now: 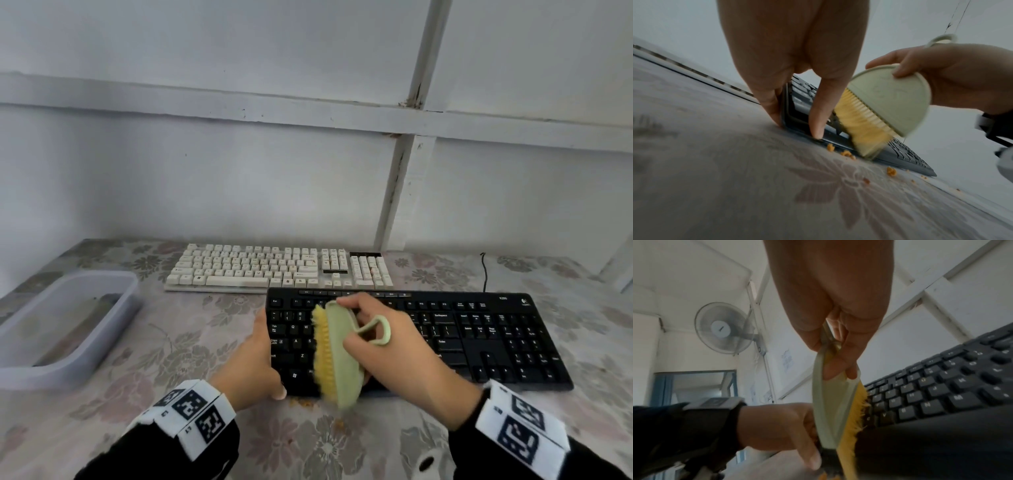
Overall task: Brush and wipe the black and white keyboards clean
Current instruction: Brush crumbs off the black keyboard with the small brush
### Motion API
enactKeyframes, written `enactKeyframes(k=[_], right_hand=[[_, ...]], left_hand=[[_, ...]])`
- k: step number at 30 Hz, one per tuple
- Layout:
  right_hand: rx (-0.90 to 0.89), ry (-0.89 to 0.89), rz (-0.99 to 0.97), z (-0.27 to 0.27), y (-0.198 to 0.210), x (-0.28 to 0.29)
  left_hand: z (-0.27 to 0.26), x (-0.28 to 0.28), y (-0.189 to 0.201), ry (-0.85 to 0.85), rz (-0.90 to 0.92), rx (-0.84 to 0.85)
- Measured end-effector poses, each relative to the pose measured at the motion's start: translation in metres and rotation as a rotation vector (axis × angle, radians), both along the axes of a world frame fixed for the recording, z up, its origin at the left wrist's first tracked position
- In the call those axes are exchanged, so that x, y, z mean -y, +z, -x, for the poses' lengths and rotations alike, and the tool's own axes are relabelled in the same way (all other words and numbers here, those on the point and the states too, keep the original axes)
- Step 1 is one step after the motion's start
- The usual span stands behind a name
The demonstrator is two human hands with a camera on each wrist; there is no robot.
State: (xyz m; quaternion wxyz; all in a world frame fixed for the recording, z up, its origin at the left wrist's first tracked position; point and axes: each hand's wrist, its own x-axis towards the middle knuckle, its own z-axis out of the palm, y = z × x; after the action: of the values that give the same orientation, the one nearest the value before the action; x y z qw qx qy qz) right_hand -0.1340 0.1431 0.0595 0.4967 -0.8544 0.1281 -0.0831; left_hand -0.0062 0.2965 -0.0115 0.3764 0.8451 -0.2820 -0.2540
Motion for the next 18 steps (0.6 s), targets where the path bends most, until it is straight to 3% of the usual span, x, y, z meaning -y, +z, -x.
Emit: enactKeyframes(k=[4,10,18], right_hand=[[-0.087,0.073,-0.025,0.012,0.002,0.000],[0.114,-0.024,-0.096,-0.021,0.028,0.006],[0.135,-0.015,-0.021,-0.044,0.017,-0.003]], left_hand=[[-0.001,-0.001,-0.001,-0.008,0.016,-0.019],[0.000,-0.005,0.004,-0.049,0.075,-0.035],[0.000,-0.006,0.007,-0.087,0.123,-0.085]])
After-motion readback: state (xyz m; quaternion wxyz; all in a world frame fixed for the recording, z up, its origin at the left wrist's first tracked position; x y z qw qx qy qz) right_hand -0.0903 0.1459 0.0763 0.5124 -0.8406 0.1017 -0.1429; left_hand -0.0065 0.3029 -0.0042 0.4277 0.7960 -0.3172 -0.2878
